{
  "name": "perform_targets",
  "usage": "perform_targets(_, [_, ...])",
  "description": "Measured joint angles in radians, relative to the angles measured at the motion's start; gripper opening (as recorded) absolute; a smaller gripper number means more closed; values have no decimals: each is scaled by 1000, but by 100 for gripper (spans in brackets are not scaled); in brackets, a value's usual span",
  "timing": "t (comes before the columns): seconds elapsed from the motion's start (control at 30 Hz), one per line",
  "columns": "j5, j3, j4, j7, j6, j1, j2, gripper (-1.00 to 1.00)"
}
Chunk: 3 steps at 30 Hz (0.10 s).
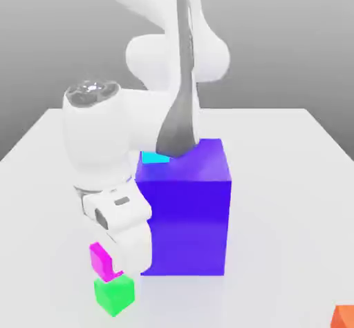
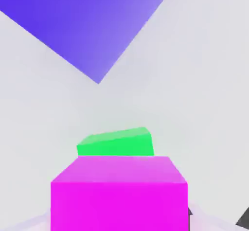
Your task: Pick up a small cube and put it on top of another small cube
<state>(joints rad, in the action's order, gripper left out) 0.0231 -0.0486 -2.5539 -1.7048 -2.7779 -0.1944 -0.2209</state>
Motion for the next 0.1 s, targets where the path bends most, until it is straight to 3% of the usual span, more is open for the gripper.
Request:
perform_targets(0.03, [5, 3, 0, -4, -15, -3, -18, 100])
perform_targets(0.1, [5, 3, 0, -4, -15, -3, -18, 100])
